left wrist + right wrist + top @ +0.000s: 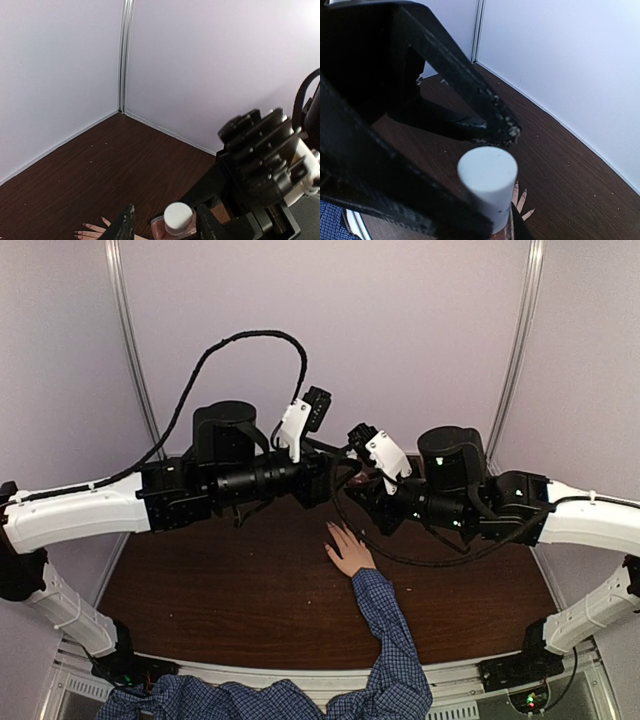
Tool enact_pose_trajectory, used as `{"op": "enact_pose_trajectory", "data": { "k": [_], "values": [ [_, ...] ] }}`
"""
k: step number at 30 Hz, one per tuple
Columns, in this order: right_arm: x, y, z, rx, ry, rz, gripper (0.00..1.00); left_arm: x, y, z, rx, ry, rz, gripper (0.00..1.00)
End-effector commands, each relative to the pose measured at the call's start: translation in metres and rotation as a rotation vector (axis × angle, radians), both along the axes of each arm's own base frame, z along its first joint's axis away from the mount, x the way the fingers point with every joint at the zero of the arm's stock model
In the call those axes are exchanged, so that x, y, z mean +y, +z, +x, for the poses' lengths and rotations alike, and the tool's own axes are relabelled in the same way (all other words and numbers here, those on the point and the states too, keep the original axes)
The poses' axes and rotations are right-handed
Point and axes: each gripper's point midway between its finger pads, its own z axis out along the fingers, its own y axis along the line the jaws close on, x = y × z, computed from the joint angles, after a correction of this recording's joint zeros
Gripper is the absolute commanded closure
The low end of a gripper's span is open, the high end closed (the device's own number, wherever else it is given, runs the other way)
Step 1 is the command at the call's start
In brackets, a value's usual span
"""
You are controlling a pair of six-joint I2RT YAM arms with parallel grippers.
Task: Paint the nails
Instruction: Screw the nail polish bottle cap onto the nail polish bottle.
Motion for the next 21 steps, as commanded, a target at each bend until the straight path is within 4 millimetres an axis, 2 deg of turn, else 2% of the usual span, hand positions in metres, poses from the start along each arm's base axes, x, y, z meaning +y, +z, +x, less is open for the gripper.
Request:
{"op": "enact_pose_trajectory", "data": {
  "k": [1,7,14,18,21],
  "values": [
    [-0.003,0.003,0.007,-0.03,-0.071,0.003,1.0,-0.005,0.03,0.007,-0.013,0.037,-0.11,0.59],
    [-0.004,0.002,0.009,-0.037,-0.088,-0.015,1.0,-0.012,0.026,0.013,0.019,0.047,-0.123,0.72],
    [-0.007,0.003,0.009,-0.045,-0.098,-0.022,1.0,-0.014,0.02,0.013,0.037,0.046,-0.118,0.75],
    [-0.01,0.004,0.008,-0.048,-0.098,-0.024,1.0,-0.01,0.018,0.011,0.043,0.045,-0.116,0.87],
    [-0.011,0.007,0.006,-0.053,-0.091,-0.021,1.0,-0.009,0.016,0.008,0.045,0.032,-0.114,0.92]
  ]
}}
